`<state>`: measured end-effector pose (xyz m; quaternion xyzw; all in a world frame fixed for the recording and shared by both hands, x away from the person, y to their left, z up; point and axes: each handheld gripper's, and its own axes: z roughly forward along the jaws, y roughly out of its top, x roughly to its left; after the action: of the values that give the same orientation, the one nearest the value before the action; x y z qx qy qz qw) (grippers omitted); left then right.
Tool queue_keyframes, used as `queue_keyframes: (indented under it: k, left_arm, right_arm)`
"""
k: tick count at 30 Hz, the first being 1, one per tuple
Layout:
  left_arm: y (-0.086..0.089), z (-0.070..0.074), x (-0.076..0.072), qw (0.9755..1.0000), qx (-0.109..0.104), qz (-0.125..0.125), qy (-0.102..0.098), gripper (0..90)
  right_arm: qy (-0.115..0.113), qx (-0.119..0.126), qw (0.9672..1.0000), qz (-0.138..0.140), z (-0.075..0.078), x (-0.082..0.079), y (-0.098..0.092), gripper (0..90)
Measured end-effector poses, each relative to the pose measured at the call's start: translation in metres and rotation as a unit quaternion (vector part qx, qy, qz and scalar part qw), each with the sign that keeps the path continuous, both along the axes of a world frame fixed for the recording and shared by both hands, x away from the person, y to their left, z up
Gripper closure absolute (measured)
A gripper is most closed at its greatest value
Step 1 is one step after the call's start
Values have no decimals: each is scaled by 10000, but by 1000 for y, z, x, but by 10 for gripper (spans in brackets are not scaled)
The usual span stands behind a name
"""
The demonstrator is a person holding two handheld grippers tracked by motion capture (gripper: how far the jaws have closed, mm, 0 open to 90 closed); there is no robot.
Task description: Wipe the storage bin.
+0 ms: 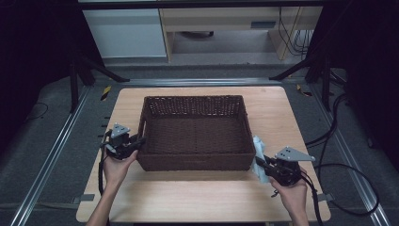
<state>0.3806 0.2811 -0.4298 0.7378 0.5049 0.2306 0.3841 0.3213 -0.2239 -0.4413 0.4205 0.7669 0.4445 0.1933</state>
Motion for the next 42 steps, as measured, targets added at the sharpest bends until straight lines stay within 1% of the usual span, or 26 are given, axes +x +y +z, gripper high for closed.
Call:
queue_keyframes:
  k: [2,5,6,8,10,12,13,14,15,17,19,20,21,23,25,26,30,32,34,36,39,42]
  left_arm:
    - [0,0,0,10000,1,2,-6,655]
    - [0,0,0,10000,4,5,-7,655]
    - [0,0,0,10000,3,7,-7,655]
    - [0,0,0,10000,0,3,-6,654]
    - [0,0,0,10000,-5,0,-7,653]
    - [0,0,0,10000,-8,-4,-7,652]
    - [0,0,0,10000,-5,-5,-1,651]
    - [0,0,0,10000,-8,-2,2,649]
    - [0,0,0,10000,0,5,0,647]
    - [0,0,0,10000,2,7,-6,646]
    - [0,0,0,10000,3,10,-6,645]
    - [0,0,0,10000,12,12,-9,645]
    - [0,0,0,10000,13,9,-8,645]
    - [0,0,0,10000,10,5,-3,645]
    - [0,0,0,10000,12,10,-7,644]
    - [-1,0,-1,10000,20,12,-11,643]
    - [-1,0,-1,10000,19,16,-11,642]
    - [-1,0,-1,10000,14,19,-9,641]
    - [-1,0,-1,10000,12,26,-8,639]
    - [-1,0,-1,10000,11,26,-7,638]
    - [0,0,-1,10000,8,28,-1,637]
    - [0,0,0,10000,0,27,14,635]
  right_arm:
    - [105,-94,9999,19,-6,-1,1,791]
    - [369,-377,9986,60,-19,0,3,792]
    - [480,-429,9979,50,-24,1,4,792]
    - [707,-566,9959,40,-34,6,4,793]
    - [953,-697,9930,46,-42,8,6,792]
    - [1066,-794,9911,77,-47,10,7,793]
    - [1092,-760,9911,70,-47,11,7,792]
    - [1069,-686,9919,44,-44,11,6,792]
    - [987,-595,9933,32,-41,10,5,792]
    - [700,-395,9968,33,-29,6,3,792]
    - [373,-203,9991,10,-13,0,1,791]
    - [194,-108,9998,12,-7,-2,0,791]
    - [73,-33,10000,9,-1,-5,-1,791]
    - [-100,28,9999,-1,7,-9,-1,791]
    - [-118,-36,9999,5,10,-11,1,791]
    - [-112,-68,9999,18,8,-11,1,791]
    - [219,-196,9996,16,-4,-5,2,791]
    - [382,-312,9988,48,-12,-1,2,791]
    - [542,-351,9979,73,-20,3,2,792]
    - [651,-406,9970,49,-25,8,0,791]
    - [706,-435,9966,-21,-28,12,-3,791]
    - [676,-391,9968,-165,-26,13,-9,791]
